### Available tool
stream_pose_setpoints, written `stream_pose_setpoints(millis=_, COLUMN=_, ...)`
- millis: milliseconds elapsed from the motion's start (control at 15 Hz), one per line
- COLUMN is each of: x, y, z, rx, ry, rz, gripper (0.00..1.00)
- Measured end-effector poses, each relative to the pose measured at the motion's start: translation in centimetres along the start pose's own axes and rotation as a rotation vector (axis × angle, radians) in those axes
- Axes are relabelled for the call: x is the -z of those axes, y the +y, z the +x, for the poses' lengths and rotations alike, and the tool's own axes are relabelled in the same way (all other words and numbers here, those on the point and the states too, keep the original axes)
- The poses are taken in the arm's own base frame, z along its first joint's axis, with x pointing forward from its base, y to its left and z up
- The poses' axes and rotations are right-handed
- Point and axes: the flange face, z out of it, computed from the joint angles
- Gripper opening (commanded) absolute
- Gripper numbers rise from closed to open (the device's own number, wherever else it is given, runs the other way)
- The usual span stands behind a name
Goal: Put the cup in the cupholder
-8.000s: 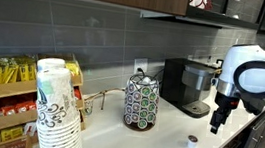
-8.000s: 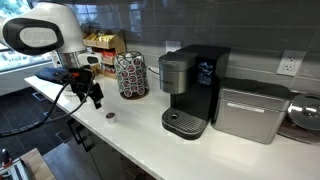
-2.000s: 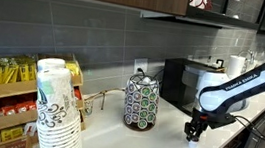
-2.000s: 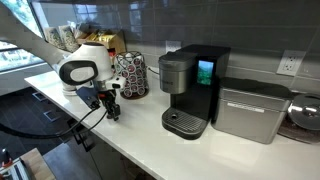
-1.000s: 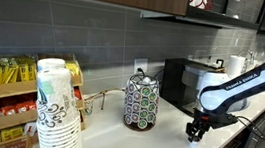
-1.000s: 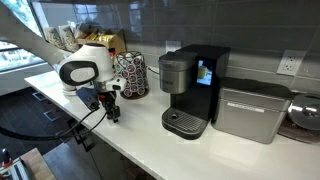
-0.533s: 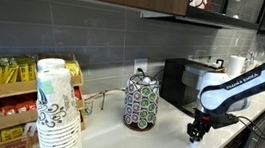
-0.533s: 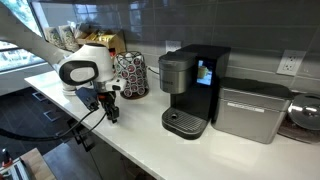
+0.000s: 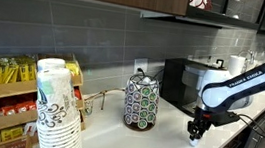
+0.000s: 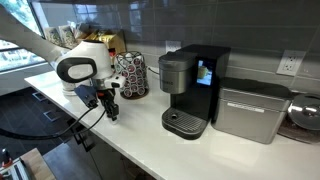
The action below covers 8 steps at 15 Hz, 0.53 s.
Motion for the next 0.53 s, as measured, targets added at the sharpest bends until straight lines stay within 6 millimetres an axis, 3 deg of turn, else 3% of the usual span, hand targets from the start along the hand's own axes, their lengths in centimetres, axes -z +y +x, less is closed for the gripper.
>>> stream_pose_setpoints(millis=533, x=6.6, y=-2.9, z=-0.1, rx=0.022, ry=0.177, rz=0.167, gripper=0.29)
